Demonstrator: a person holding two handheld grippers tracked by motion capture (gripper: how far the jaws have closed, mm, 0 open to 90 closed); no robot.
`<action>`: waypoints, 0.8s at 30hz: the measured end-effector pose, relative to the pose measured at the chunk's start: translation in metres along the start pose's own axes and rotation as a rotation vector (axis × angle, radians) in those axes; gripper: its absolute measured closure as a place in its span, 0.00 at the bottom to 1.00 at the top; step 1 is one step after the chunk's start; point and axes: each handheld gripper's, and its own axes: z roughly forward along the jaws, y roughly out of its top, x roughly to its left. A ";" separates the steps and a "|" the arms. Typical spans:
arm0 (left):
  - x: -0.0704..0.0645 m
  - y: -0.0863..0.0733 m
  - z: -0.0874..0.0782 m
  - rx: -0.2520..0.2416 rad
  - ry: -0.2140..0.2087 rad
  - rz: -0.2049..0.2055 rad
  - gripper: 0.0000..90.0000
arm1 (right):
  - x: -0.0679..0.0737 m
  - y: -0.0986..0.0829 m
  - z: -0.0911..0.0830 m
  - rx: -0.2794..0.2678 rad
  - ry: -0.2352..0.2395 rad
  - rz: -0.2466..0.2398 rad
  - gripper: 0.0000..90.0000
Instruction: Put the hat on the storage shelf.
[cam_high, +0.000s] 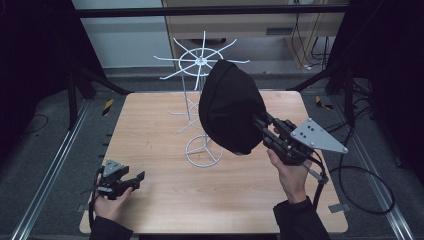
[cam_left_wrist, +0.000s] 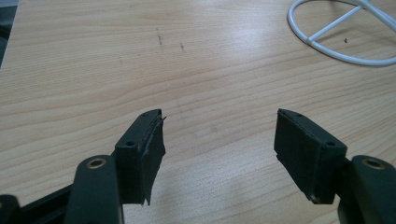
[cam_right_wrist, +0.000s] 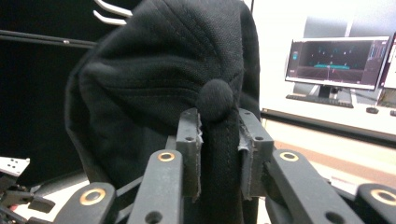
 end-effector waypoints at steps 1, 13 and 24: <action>0.000 0.000 0.000 0.001 0.000 0.000 0.37 | 0.000 -0.002 0.001 0.004 0.001 0.005 0.80; -0.001 0.000 0.002 0.007 0.001 -0.002 0.37 | -0.006 -0.020 -0.009 0.061 -0.011 0.023 0.54; -0.001 0.000 0.002 0.007 0.006 0.002 0.36 | -0.021 -0.063 -0.046 0.165 -0.034 0.068 0.31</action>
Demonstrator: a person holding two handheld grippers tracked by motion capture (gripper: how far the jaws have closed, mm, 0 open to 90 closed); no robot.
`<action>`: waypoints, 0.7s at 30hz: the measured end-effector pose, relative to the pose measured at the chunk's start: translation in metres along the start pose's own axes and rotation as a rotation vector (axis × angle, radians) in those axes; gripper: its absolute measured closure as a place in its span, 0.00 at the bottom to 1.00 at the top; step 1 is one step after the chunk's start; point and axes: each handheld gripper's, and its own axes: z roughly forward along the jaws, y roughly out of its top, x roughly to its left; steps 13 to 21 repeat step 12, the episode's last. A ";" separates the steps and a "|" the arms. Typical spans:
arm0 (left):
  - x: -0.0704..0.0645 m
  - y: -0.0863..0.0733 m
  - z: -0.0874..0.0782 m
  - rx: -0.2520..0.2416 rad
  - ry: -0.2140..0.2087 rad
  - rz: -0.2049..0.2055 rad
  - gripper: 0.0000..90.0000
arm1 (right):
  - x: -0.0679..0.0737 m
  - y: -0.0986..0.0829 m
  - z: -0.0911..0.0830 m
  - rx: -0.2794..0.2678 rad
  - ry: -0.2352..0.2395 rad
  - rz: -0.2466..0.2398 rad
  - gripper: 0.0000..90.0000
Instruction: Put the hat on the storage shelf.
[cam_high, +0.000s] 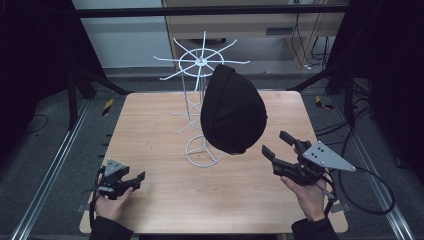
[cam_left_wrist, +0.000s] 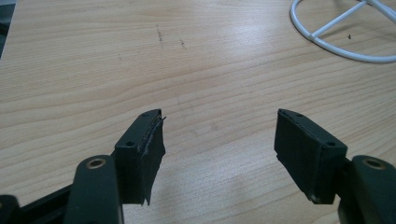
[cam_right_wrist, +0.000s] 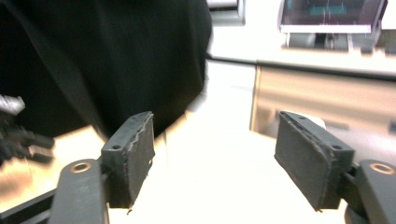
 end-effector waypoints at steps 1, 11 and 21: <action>0.000 0.000 0.000 -0.004 -0.001 -0.003 0.36 | -0.005 -0.014 -0.001 0.052 -0.017 0.003 0.28; 0.001 0.000 0.004 -0.001 -0.007 0.011 0.34 | -0.038 -0.078 0.008 0.247 -0.122 0.064 0.22; 0.001 0.000 0.004 0.001 -0.007 0.015 0.33 | -0.041 -0.085 0.009 0.267 -0.131 0.080 0.21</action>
